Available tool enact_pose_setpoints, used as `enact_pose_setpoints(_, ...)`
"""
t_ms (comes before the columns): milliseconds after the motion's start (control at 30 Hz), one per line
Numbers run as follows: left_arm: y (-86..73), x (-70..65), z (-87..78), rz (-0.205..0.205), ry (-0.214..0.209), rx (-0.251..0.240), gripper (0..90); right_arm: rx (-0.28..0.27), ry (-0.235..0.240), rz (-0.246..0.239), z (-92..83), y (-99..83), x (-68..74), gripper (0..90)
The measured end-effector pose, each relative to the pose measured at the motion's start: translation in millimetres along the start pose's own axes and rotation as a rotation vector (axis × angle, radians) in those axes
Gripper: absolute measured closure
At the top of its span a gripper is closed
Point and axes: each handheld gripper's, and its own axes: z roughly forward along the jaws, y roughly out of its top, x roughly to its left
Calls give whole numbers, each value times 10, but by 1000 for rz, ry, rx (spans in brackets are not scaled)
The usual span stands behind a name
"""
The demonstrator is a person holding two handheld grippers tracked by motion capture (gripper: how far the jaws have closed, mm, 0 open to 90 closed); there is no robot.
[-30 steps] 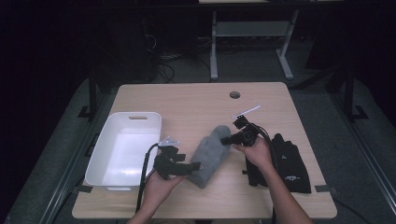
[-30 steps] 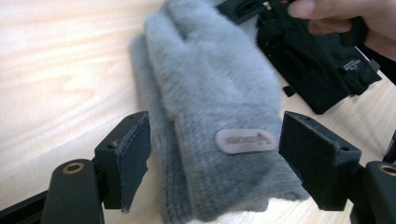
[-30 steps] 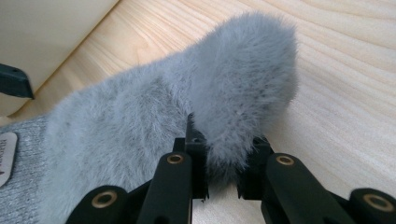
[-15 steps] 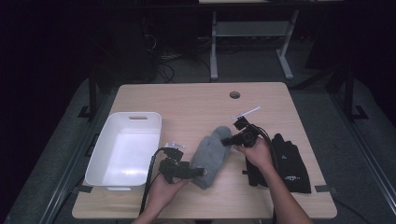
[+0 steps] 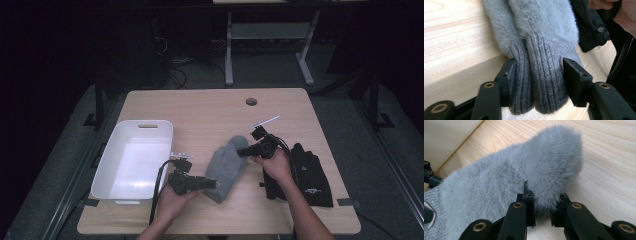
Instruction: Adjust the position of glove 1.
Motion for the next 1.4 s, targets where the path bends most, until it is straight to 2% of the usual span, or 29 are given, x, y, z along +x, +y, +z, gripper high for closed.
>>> enact_pose_setpoints(133,2,-5,-13,4,-16,-6,526,0,-5,-11,-19,14,24,775)
enact_pose_setpoints(333,1,-38,-25,9,-31,-13,537,-7,-2,-15,-72,45,53,776)
enact_pose_setpoints(833,46,-169,-129,34,-26,-56,533,-42,-9,-21,-243,144,149,777)
enact_pose_setpoints(1033,73,-227,-187,54,-23,-67,533,-48,-12,-26,-300,179,178,777)
enact_pose_setpoints(1267,131,-326,-320,105,-10,-85,531,-71,-13,-39,-417,268,264,777)
enact_pose_setpoints(1400,162,-373,-368,116,-8,-93,530,-77,-15,-44,-470,306,298,777)
